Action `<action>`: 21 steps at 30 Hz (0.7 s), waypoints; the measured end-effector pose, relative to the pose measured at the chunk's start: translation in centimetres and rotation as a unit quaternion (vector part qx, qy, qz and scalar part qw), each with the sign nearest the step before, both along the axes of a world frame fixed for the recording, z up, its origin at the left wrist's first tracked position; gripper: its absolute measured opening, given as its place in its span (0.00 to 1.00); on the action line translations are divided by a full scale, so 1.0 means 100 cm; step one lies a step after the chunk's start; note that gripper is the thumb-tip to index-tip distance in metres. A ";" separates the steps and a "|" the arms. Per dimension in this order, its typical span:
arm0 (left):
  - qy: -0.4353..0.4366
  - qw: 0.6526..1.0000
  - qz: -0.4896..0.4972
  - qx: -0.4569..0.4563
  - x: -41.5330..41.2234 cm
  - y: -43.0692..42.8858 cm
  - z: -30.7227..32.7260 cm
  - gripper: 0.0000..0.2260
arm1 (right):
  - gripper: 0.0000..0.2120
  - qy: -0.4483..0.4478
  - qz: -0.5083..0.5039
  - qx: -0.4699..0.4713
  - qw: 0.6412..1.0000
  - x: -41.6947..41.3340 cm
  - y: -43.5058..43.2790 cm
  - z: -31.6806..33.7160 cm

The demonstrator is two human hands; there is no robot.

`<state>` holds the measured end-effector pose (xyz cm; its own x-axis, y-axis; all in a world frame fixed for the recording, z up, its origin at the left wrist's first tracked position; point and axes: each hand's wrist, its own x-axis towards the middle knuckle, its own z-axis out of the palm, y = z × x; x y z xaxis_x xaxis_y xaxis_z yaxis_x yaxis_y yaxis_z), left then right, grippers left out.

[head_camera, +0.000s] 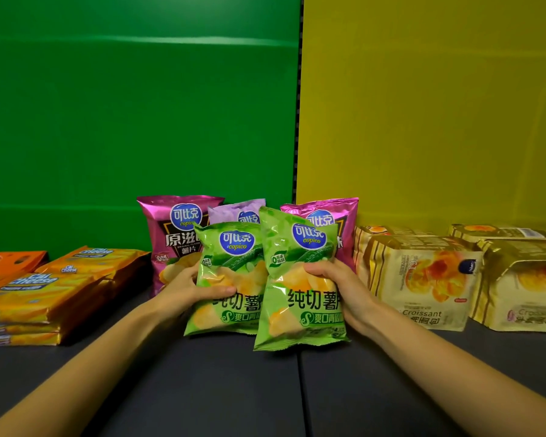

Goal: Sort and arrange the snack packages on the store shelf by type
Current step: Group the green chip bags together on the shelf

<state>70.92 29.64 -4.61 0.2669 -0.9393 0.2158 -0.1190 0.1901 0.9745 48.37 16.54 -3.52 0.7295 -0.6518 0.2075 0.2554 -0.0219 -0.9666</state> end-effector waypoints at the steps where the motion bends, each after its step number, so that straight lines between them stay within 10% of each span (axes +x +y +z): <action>1: -0.006 1.000 0.005 -0.005 0.001 0.000 -0.002 0.45 | 0.14 -0.002 0.000 -0.004 1.000 -0.002 -0.001 0.000; 8: -0.035 0.999 0.008 -0.034 -0.001 0.004 -0.007 0.43 | 0.34 0.017 -0.033 -0.022 0.999 -0.021 -0.007 0.001; 14: -0.074 0.994 0.017 -0.080 0.001 0.021 0.001 0.30 | 0.25 0.003 0.017 -0.012 1.000 -0.038 -0.006 0.008; 21: -0.031 0.997 0.016 -0.062 0.037 0.050 -0.001 0.37 | 0.25 0.033 0.017 -0.007 0.999 -0.044 -0.014 0.013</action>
